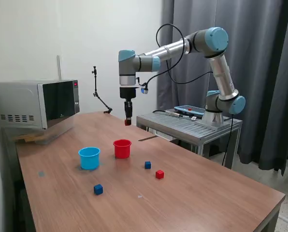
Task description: Place red objects in the red bin, and blue objects in the blue bin.
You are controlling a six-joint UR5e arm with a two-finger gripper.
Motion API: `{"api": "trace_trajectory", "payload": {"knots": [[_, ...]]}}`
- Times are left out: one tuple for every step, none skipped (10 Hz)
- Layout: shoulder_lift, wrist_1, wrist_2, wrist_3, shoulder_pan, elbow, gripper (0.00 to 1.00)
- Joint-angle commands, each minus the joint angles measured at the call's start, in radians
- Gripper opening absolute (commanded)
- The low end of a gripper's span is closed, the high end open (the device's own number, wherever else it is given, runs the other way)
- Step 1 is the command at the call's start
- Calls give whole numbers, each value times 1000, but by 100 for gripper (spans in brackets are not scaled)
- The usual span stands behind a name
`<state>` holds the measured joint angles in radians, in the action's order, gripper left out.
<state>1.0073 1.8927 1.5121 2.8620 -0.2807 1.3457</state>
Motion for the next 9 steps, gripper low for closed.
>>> {"api": "trace_trajectory", "payload": {"knots": [[-29,2,-15,28,-17,3,0],[-36,5,-15,28,-17,12,0],[-36,6,-16,28,-17,29,0],[-48,14,-41,30,-18,50,0],[-58,34,-44,30,-18,49,0],[-62,37,-44,30,-20,44,0],[-65,37,-44,30,-41,38,0],[-79,37,-43,30,-54,35,0],[-98,37,-44,30,-57,35,0]]}}
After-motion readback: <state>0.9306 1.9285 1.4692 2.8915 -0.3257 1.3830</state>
